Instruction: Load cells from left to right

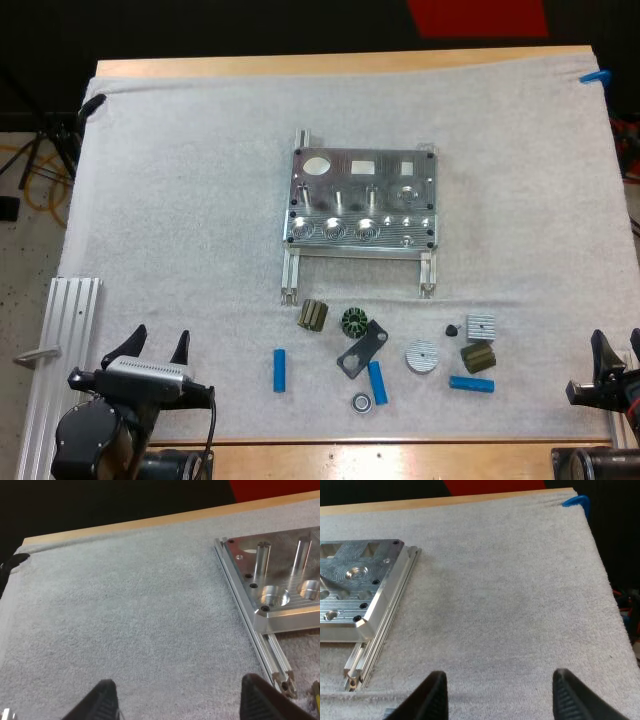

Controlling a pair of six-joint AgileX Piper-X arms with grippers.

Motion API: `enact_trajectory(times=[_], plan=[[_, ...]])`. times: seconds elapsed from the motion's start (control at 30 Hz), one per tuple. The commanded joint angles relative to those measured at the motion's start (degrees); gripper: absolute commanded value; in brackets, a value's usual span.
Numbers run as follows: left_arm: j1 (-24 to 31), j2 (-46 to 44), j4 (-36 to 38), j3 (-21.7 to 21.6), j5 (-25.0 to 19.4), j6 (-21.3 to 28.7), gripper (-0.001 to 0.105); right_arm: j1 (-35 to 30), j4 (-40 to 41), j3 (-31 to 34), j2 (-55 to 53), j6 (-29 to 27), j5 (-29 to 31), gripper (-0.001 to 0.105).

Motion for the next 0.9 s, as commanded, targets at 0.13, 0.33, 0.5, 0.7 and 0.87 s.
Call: enact_trajectory(times=[0.13,0.33,0.5,0.7,0.87], plan=[[-0.23,-7.39,-0.69,-0.05,-0.19,-0.08,0.053,-0.42,0.15,-0.53,-1.68,0.19,-0.18,0.047],[-0.23,-6.82,1.06,-1.19,2.94,-0.08,0.053,-0.42,0.15,-0.53,-0.83,0.88,-2.8,0.047],[-0.23,-0.02,5.85,-7.82,5.82,-0.08,0.053,-0.42,-0.01,-2.7,3.91,2.63,-8.3,0.047],[-0.23,12.24,8.34,-15.5,14.26,-1.9,0.053,-0.42,-0.15,-6.67,12.98,2.34,-12.59,0.047],[-3.71,19.74,10.51,-17.66,16.54,-2.31,0.053,-0.42,-0.41,-9.73,20.48,-0.72,-16.94,0.047]])
